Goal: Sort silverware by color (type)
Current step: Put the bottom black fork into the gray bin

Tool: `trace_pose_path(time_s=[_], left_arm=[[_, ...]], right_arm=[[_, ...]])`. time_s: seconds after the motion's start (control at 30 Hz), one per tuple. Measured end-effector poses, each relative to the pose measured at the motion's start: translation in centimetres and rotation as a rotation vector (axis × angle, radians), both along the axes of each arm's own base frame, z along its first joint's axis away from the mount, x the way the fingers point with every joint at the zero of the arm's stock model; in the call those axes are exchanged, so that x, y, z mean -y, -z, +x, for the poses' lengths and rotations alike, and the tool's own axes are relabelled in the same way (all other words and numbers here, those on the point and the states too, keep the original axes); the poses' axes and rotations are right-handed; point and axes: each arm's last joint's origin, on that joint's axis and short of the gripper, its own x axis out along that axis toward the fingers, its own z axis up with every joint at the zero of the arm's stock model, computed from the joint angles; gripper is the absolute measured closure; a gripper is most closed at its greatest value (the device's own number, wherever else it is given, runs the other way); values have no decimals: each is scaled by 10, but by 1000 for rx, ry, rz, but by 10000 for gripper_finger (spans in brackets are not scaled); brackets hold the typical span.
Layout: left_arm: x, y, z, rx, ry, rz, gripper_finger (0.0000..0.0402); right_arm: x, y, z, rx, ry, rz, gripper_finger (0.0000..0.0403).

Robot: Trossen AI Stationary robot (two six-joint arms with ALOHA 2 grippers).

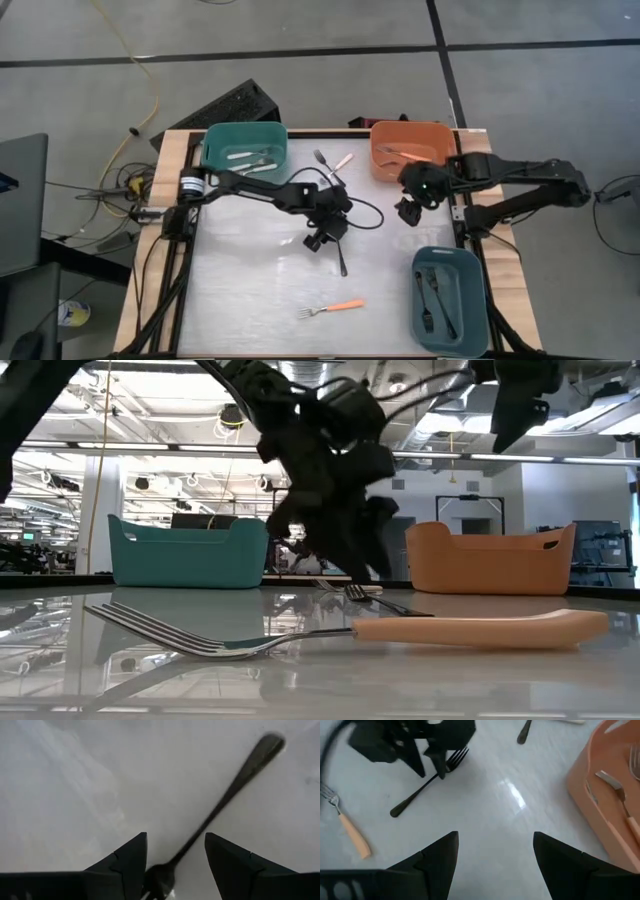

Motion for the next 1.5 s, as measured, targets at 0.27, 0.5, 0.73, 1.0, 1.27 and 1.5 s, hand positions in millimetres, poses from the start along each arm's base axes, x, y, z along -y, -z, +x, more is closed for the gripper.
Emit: trace_pose_path(time_s=[0.27, 0.5, 0.73, 1.0, 1.27, 1.5], left_arm=[[5, 14, 0, -34, 103, 72, 217], [3, 17, -5, -73, 145, 95, 253], [3, 33, -9, -172, 149, 62, 284], [10, 37, -19, -305, 99, 29, 344], [15, 20, -12, -349, 64, 44, 396], [8, -40, -16, -352, -27, 97, 400]], right_arm=[[-4, 0, 0, 9, 73, 54, 121], [-5, -1, 1, 42, 159, 136, 121], [-10, -5, 8, 120, 110, 131, 121], [-10, -6, 9, 130, 68, 102, 121], [-8, -6, 9, 122, 20, 28, 121], [-9, -6, 8, 104, -37, 0, 121]])
